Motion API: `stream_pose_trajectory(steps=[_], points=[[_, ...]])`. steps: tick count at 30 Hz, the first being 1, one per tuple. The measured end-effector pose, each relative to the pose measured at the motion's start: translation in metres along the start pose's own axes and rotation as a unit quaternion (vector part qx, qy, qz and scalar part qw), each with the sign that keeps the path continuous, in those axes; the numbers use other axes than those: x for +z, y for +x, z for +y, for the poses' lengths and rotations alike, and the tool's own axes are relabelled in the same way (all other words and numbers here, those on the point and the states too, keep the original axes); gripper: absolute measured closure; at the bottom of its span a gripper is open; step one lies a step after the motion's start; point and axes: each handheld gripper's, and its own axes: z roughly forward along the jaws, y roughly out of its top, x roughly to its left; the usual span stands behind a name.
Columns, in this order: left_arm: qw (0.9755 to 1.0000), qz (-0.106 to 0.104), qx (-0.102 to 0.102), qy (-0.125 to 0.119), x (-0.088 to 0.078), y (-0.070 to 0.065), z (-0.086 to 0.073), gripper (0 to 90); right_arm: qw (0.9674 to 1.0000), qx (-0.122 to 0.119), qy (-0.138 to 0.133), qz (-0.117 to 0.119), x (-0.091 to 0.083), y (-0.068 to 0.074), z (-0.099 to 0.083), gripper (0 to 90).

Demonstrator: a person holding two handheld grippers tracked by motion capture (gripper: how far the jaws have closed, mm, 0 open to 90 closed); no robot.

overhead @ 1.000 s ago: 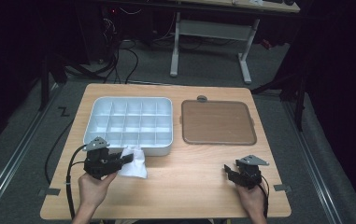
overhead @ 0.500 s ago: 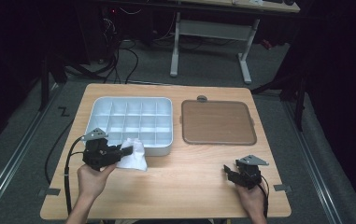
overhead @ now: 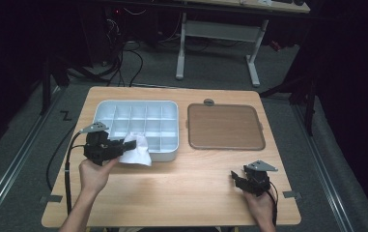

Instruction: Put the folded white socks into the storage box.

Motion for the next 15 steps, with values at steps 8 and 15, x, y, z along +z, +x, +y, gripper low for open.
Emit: stream_pose_trajectory(steps=[8,15], points=[[0.9998,0.013,0.013,-0.002,0.009,0.002,0.009,72.9,1.0000,0.000,0.000,0.000,0.000,0.000,0.000,41.2],[0.9999,0.012,0.008,0.002,0.016,0.005,0.013,72.9,1.0000,0.000,0.000,0.000,0.000,0.000,0.000,41.2]])
